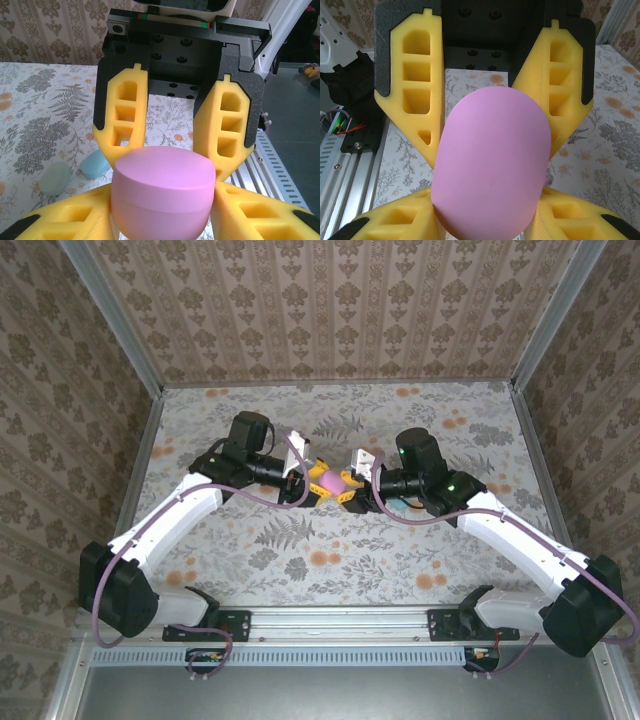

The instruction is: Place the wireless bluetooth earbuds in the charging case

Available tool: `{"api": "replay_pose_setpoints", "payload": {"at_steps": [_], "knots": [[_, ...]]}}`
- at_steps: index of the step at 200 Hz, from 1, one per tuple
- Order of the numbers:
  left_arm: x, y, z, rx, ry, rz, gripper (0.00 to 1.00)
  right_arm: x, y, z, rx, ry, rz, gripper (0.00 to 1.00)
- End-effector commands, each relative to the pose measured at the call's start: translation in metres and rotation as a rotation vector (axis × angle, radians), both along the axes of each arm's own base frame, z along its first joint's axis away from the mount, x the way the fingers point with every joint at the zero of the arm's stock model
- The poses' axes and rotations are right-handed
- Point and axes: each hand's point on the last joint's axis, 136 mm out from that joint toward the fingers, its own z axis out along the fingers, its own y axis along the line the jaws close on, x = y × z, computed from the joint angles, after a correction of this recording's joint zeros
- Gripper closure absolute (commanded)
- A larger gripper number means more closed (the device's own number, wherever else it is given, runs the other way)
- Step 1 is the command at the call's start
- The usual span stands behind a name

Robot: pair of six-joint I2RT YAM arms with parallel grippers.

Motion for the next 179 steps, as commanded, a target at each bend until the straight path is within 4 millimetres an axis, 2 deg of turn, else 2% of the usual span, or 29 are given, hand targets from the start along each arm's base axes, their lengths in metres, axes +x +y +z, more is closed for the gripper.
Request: {"api": "replay_pose_setpoints", "payload": {"at_steps": [1, 52, 78, 101, 141, 162, 179], "knots": [[-0.007, -0.002, 0.008, -0.019, -0.015, -0.048, 0.55, 0.004, 0.0, 0.012, 0.028, -0.037, -0.015, 0.6], [-0.004, -0.002, 0.009, -0.015, -0.018, -0.029, 0.64, 0.01, -0.002, 0.012, 0.024, -0.026, -0.057, 0.57], [0.007, -0.002, 0.016, -0.047, -0.014, 0.019, 0.68, 0.018, -0.01, 0.016, 0.027, -0.017, -0.14, 0.48], [0.028, 0.0, 0.027, -0.103, -0.038, 0.14, 0.71, 0.022, -0.021, 0.023, 0.055, 0.006, -0.232, 0.39], [0.07, 0.015, 0.056, -0.261, -0.061, 0.396, 0.71, 0.021, -0.033, 0.055, 0.247, 0.116, -0.366, 0.28], [0.08, 0.021, 0.072, -0.358, -0.073, 0.47, 0.71, 0.02, -0.034, 0.067, 0.319, 0.214, -0.396, 0.28], [0.076, 0.021, 0.083, -0.428, -0.065, 0.458, 0.71, 0.021, -0.032, 0.074, 0.346, 0.273, -0.41, 0.3]]}}
